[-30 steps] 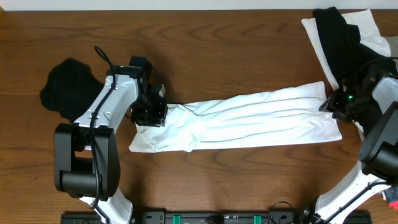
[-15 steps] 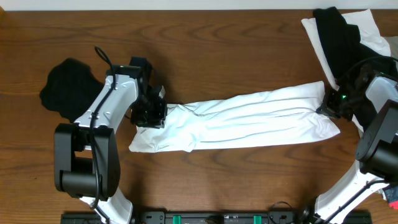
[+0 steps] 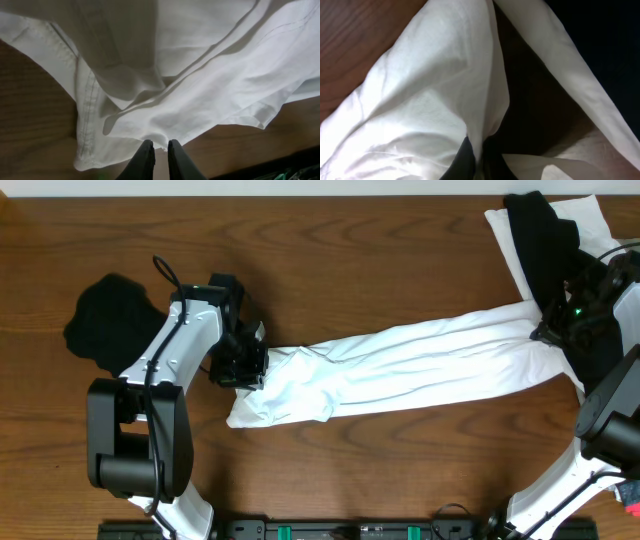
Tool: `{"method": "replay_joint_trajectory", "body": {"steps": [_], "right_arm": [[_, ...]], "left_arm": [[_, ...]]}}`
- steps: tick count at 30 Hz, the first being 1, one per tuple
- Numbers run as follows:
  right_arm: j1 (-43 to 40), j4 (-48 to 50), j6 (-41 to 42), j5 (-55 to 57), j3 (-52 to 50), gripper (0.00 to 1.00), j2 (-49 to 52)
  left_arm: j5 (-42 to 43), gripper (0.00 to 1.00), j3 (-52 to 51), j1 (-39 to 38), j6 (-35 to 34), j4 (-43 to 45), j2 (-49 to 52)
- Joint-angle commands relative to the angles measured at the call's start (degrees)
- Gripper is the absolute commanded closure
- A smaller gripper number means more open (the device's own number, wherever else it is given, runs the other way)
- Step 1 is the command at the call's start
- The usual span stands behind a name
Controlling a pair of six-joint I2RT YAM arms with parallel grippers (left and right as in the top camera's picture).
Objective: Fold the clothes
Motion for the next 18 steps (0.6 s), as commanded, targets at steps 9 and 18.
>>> {"method": "replay_joint_trajectory", "body": {"steps": [9,18], "right_arm": [[0.5,-0.5,0.3,4.1,-1.0,0.91,-1.2],[0.5,-0.5,0.3,4.2,-1.0,0.53,-1.2]], "left_arm": [[0.3,0.86,0.0,0.1,-0.1,-0.2,-1.3],[0.3,0.86,0.0,0.1,-0.1,-0.2,-1.3]]}}
